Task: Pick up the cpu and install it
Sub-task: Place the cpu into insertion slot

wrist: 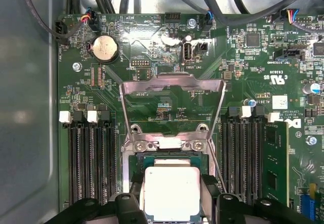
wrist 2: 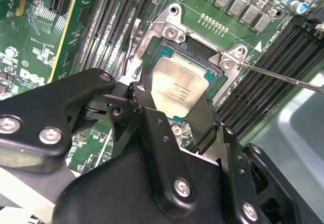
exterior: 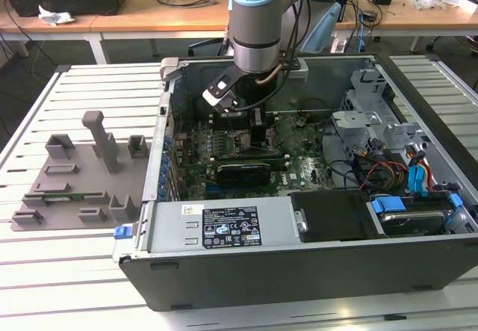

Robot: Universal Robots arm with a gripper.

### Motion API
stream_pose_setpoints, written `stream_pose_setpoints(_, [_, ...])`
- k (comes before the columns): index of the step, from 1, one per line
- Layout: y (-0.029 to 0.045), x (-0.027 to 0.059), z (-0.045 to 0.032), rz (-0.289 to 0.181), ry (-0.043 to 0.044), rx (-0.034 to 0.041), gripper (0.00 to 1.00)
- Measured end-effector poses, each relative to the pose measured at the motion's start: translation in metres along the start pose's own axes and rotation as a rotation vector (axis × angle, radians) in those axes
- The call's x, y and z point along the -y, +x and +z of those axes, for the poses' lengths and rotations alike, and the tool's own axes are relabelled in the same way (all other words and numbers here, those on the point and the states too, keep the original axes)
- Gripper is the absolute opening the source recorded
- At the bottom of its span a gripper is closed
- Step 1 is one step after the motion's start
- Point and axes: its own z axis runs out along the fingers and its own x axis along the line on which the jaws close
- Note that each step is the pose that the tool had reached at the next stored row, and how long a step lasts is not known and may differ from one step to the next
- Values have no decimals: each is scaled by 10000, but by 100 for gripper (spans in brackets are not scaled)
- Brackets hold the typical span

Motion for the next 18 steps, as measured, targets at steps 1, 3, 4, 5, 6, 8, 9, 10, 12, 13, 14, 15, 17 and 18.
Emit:
stream_pose_setpoints(1, [0,0,-1,0,0,-1,55])
stream_pose_setpoints(3, [0,0,-3,1,0,0,61])
stream_pose_setpoints(4, [0,0,-2,-8,0,1,61])
stream_pose_setpoints(5, [0,0,3,-41,-1,-1,61])
stream_pose_setpoints(6, [2,1,8,-59,-2,-1,61])
stream_pose_setpoints(8, [13,6,20,-71,-2,-1,61])
stream_pose_setpoints(9, [16,6,23,-74,-2,-2,61])
stream_pose_setpoints(10, [16,6,25,-76,-2,0,61])
stream_pose_setpoints(12, [16,7,26,-75,-2,0,61])
stream_pose_setpoints(13, [17,7,27,-74,-2,0,61])
stream_pose_setpoints(14, [17,7,27,-74,-2,-1,61])
stream_pose_setpoints(15, [18,7,37,-74,-6,-7,61])
stream_pose_setpoints(17, [17,7,37,-74,-3,-2,61])
stream_pose_setpoints(18, [17,7,37,-74,-2,0,61])
